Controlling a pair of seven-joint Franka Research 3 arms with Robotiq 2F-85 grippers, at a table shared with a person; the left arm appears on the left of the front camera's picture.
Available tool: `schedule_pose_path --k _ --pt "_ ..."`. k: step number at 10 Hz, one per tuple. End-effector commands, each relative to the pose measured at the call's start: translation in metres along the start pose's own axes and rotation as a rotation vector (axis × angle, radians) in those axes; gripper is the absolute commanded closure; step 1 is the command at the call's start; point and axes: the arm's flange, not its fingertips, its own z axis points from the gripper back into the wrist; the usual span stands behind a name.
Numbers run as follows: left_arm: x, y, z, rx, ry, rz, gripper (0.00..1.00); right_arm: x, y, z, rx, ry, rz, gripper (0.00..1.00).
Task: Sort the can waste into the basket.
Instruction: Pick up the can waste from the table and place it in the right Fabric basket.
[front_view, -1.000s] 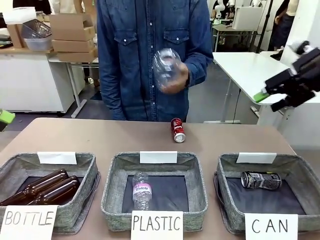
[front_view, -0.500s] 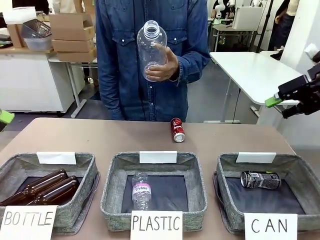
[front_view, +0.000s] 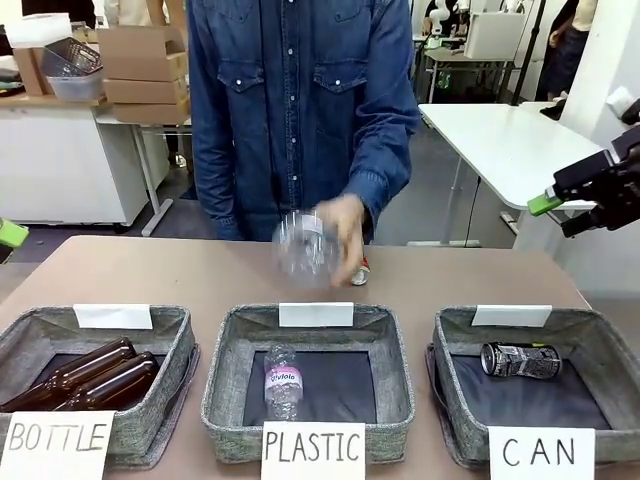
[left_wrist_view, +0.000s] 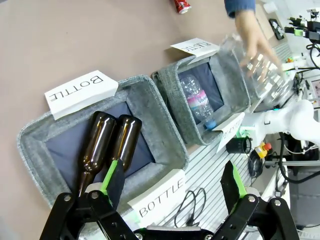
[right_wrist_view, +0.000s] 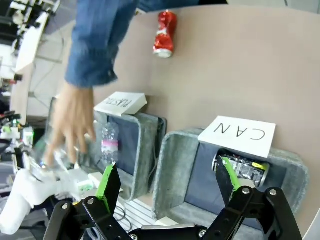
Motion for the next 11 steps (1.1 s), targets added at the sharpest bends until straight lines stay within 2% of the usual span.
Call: schedule_pose_path --k 1,3,8,11 --pt "0.001 -0.001 0.002 -0.012 0.000 0.019 0.00 0.007 0.005 -0.010 0.004 -0.012 0.006 0.00" --pt "0.001 -0.001 0.002 -0.012 0.000 0.019 0.00 0.011 0.006 -0.011 0.005 -0.002 0.015 0.00" --pt "0.001 -0.001 0.002 -0.012 0.000 0.019 0.00 -0.003 -0.010 0.006 -0.005 -0.048 -0.053 0.00" --pt "0.001 -0.001 0.002 -0.012 0.000 0.019 0.00 0.005 -0.001 -0.002 -0.013 -0.061 -0.036 0.00"
